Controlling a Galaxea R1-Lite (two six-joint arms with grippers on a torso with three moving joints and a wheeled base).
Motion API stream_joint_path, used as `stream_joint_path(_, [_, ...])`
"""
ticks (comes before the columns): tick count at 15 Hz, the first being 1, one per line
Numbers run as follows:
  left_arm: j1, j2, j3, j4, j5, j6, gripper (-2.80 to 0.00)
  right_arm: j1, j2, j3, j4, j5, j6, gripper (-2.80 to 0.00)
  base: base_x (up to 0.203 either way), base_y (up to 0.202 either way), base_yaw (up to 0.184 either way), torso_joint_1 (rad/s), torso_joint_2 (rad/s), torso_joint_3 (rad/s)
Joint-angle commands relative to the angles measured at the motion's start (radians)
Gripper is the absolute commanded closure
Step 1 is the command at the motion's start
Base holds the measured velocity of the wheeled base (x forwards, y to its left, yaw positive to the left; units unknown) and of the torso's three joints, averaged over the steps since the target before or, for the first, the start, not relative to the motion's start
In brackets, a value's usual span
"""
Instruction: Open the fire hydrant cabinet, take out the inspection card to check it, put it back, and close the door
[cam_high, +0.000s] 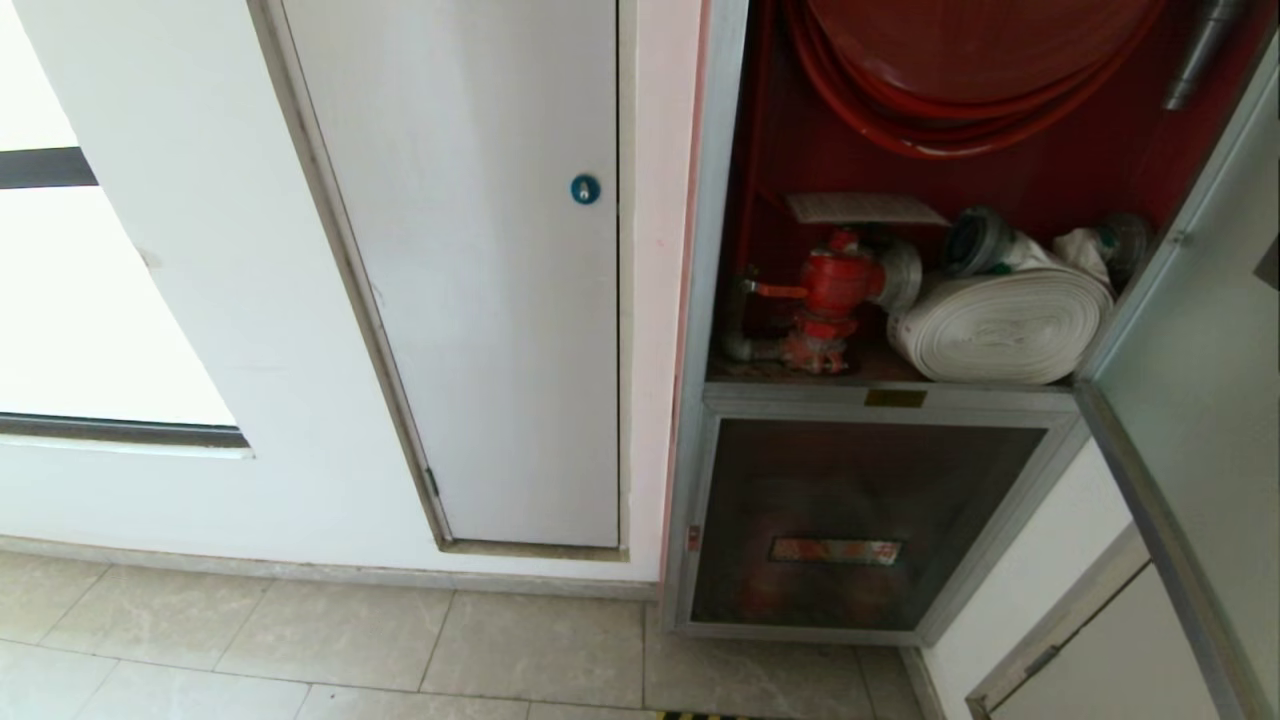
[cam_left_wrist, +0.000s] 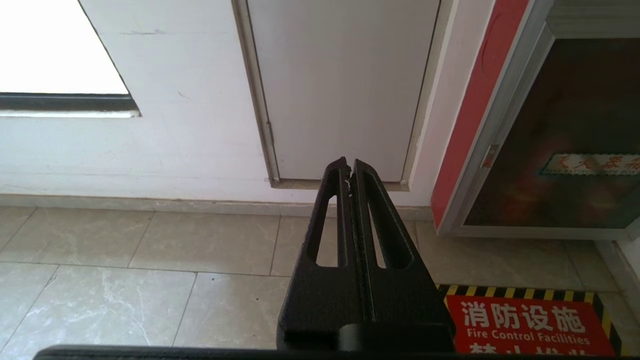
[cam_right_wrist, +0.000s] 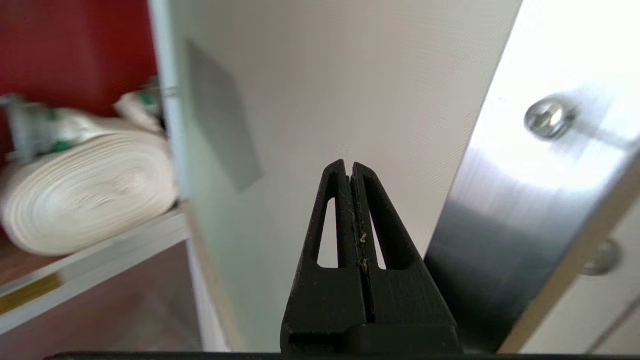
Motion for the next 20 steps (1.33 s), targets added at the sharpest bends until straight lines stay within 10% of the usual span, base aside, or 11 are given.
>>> stream_joint_path(1, [0.0, 0.001, 0.0, 0.0, -0.001, 0.0, 0.0, -0.026, 0.008, -0.013, -0.002, -0.004, -0.002, 0.0, 0.0, 0.0, 0.0, 0.0, 0.0, 0.0])
stream_joint_path(20, [0.0, 0.001, 0.001, 0.0, -0.001, 0.0, 0.0, -0.277, 0.097, -0.095, -0.002, -0.058, -0.014, 0.0, 0.0, 0.0, 0.0, 0.0, 0.0, 0.0])
